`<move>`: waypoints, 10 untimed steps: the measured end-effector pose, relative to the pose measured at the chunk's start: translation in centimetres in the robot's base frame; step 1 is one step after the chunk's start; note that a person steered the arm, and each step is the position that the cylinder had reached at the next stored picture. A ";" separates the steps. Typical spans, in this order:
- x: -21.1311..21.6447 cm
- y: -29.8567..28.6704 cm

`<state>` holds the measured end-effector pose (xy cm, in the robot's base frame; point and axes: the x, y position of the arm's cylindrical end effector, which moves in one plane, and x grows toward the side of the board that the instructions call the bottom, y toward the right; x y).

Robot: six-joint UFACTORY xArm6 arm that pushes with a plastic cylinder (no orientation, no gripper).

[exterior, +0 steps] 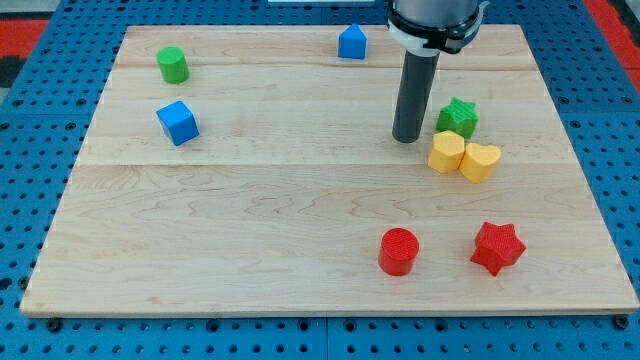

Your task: Move the yellow hexagon towards the yellow heart

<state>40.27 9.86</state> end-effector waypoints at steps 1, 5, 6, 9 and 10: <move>-0.2 0.0; -1.6 -0.5; -1.6 -2.0; -1.6 -7.0; -1.6 -7.0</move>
<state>38.72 2.90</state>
